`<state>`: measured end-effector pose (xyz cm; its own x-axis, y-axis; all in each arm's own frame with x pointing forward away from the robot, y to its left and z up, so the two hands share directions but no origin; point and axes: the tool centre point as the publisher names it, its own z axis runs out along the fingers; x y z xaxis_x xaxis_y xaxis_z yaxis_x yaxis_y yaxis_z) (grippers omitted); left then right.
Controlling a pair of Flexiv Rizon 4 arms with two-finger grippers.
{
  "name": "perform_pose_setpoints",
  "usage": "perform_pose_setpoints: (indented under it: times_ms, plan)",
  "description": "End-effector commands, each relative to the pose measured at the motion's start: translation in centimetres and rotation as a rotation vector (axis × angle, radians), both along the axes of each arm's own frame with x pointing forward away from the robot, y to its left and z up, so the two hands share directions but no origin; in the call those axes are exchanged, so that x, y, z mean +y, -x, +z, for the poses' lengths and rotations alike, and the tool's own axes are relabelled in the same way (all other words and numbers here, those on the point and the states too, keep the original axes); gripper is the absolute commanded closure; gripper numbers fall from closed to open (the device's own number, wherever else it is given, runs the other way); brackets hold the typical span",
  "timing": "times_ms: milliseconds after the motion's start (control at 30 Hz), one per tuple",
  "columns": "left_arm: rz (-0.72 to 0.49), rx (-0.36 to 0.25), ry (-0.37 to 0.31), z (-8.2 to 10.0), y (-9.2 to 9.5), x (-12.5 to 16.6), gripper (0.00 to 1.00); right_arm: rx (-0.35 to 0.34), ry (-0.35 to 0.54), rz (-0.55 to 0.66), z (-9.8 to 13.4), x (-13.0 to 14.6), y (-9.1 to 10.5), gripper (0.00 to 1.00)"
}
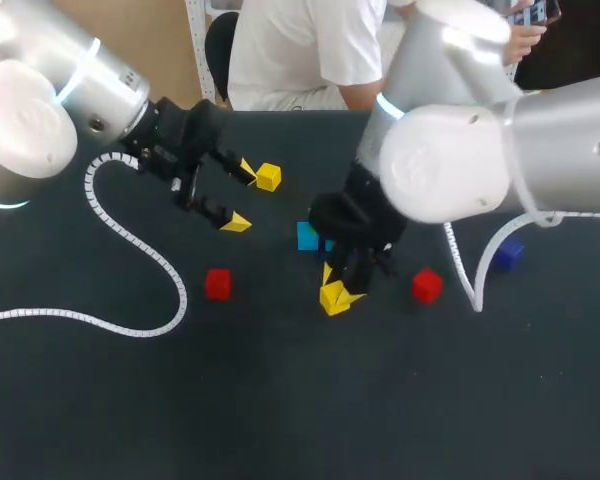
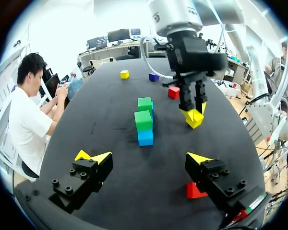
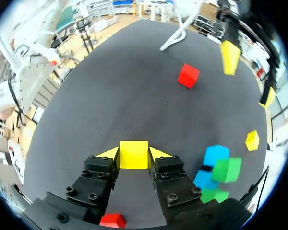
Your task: Place the blue cubes, place green cubes on the blue cubes, place the yellow cubes on the green cubes, then place the red cubes on the yellow cubes, and place purple cube on the red cubes.
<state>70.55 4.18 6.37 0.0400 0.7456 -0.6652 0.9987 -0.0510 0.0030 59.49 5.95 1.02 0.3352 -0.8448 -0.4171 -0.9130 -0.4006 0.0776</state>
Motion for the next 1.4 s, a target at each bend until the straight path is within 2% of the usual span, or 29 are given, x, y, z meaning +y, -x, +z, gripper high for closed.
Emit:
perform_pose_setpoints:
  times_ms: [33, 200, 367, 400, 567, 633, 1067, 1400]
  plan:
    - [-0.003, 0.003, -0.003, 0.0, -0.1, 0.0, 0.0, 0.003, -0.038, -0.061, 1.6, -1.9, 0.2, 1.0]
    - [-0.003, 0.003, -0.003, 0.0, -0.1, 0.0, 0.0, 0.002, -0.069, -0.147, 3.0, -3.6, -0.5, 1.0]
    - [-0.003, 0.003, -0.003, 0.0, -0.1, 0.0, 0.0, -0.043, -0.099, -0.183, 4.2, -5.0, -1.4, 1.0]
    - [-0.003, 0.003, -0.003, 0.0, -0.1, 0.0, 0.0, -0.054, -0.089, -0.223, 4.4, -5.0, -1.4, 1.0]
    - [-0.003, 0.003, -0.003, 0.0, -0.1, 0.0, 0.0, -0.022, -0.155, -0.233, 5.0, -5.6, -2.3, 1.0]
    - [-0.003, 0.003, -0.003, 0.0, -0.1, 0.0, 0.0, -0.021, -0.156, -0.246, 5.2, -5.6, -2.5, 1.0]
    - [-0.003, 0.003, -0.003, 0.0, -0.1, 0.0, 0.0, -0.095, -0.212, -0.223, 8.0, -5.2, -1.9, 1.0]
    - [-0.003, 0.003, -0.003, 0.0, -0.1, 0.0, 0.0, -0.095, -0.212, -0.223, 8.0, -5.2, -1.9, 1.0]
